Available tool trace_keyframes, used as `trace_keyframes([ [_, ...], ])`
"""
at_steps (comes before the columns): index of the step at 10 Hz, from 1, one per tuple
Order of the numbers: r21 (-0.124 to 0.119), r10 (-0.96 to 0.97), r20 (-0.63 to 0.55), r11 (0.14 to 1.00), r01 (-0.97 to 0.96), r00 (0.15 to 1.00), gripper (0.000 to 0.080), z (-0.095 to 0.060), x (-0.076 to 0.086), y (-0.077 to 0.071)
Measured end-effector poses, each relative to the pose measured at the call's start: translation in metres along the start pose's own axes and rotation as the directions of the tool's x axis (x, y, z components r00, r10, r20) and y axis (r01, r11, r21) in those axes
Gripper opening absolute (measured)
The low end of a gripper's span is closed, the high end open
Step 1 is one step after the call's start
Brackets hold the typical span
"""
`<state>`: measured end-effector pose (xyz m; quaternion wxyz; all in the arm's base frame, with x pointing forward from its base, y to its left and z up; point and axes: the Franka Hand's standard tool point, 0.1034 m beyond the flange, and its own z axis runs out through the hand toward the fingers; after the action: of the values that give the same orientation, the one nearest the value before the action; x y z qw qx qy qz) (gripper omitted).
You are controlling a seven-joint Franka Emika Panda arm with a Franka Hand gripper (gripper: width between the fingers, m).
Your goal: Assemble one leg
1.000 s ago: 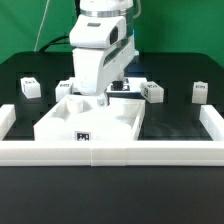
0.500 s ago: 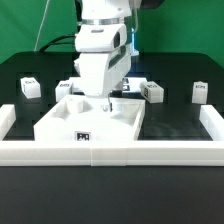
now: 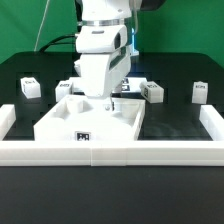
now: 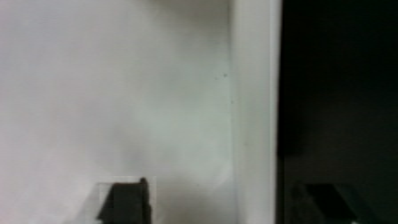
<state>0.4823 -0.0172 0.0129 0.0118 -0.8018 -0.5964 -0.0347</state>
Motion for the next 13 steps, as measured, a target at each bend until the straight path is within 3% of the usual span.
trace_keyframes([
  [2, 0.001, 0.000, 0.000, 1.000, 0.000, 1.000, 0.0146, 0.000, 0.000, 0.000],
  [3, 0.001, 0.000, 0.000, 1.000, 0.000, 1.000, 0.0146, 0.000, 0.000, 0.000],
  [4, 0.001, 0.001, 0.000, 1.000, -0.001, 1.000, 0.0058, 0.000, 0.000, 0.000],
  [9, 0.001, 0.001, 0.000, 1.000, -0.001, 1.000, 0.0058, 0.000, 0.000, -0.001],
  [10, 0.006, -0.007, 0.002, 1.000, 0.007, 1.000, 0.0058, 0.000, 0.000, -0.001],
  [11, 0.033, -0.051, 0.013, 0.998, 0.051, 0.999, 0.0058, 0.000, 0.002, 0.001],
  [13, 0.039, -0.133, 0.020, 0.990, 0.132, 0.991, 0.0058, 0.001, 0.018, 0.004],
])
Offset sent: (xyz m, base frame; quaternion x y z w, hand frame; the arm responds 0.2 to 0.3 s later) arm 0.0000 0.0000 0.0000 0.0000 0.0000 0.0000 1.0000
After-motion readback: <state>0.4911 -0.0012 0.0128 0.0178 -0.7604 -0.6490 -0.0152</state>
